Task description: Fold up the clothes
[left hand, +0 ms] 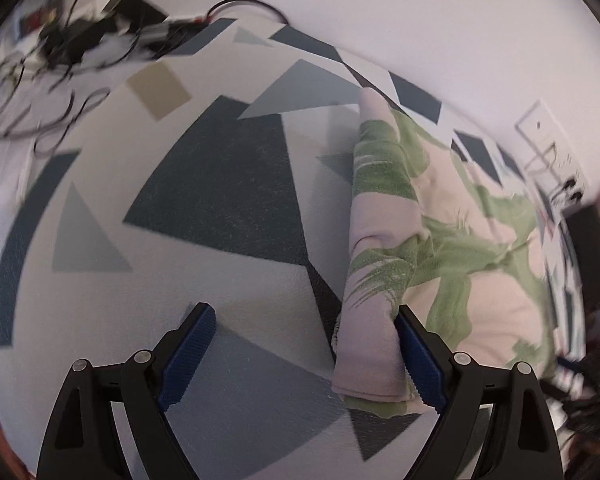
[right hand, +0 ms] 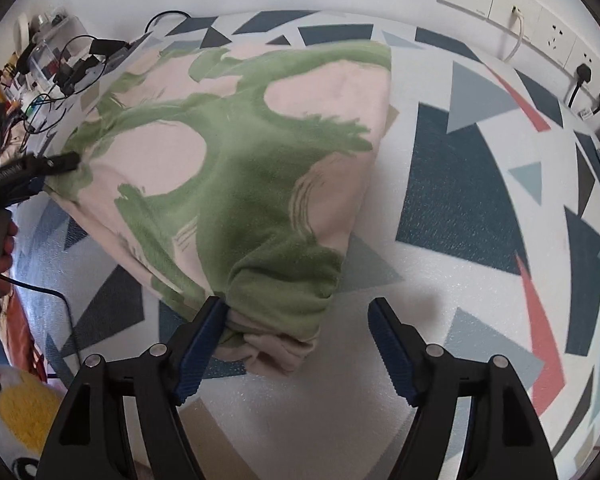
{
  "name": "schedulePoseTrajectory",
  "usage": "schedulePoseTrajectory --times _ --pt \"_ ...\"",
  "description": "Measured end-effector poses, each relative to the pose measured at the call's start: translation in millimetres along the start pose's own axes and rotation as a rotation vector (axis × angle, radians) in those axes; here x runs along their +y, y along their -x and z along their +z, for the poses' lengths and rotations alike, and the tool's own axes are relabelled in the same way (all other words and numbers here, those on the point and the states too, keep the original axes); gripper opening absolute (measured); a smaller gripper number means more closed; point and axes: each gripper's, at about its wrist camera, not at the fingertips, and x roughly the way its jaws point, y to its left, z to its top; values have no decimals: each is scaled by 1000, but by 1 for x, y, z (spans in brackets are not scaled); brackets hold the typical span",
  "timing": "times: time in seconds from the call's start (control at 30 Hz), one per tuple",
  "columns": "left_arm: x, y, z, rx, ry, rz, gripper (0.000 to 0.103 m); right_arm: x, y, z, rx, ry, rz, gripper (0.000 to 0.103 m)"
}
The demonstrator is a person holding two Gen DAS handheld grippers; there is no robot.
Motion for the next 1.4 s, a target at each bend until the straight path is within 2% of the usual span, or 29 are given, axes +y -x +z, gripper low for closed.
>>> schedulePoseTrajectory --times 0.17,0.4,0.5,0.6,0.77,0.9,1.0,1.07,1.1,1.13,1.17,1.23,1.3,1.4 --pt "8 5 11 44 83 -27 89 11 -7 9 -2 66 4 76" --pt "29 8 -4 148 350 -173 89 27 -20 22 -1 158 13 76" --pt "32 4 -9 145 427 -173 89 34 -26 27 0 198 16 76" --pt "19 1 -7 134 395 -114 89 29 -27 28 -3 188 39 76" --pt "-34 -7 -13 95 137 39 89 21 -29 25 -14 177 59 76" --pt "-71 -17 -19 83 4 24 89 8 -28 18 -19 141 81 76" --pt "-81 -23 -18 69 -24 55 89 0 -26 15 -17 129 86 76" --pt "-77 -23 -14 60 -11 43 89 -6 -25 14 -17 110 105 76" --pt "-75 -22 -13 50 0 38 83 -8 -24 13 -16 102 114 76" --pt "-72 -20 -12 37 6 46 65 -9 -23 13 -14 95 123 76" --pt "-68 -19 -11 28 15 48 58 -12 -21 13 -12 85 139 76" --pt "-60 -17 -9 27 38 36 36 -21 -17 18 -20 46 173 76" --pt "-53 -14 -8 25 63 3 28 -36 -13 29 -49 -20 200 76" --pt "-55 -14 -9 10 57 -4 24 -57 -7 46 -94 -118 240 76"
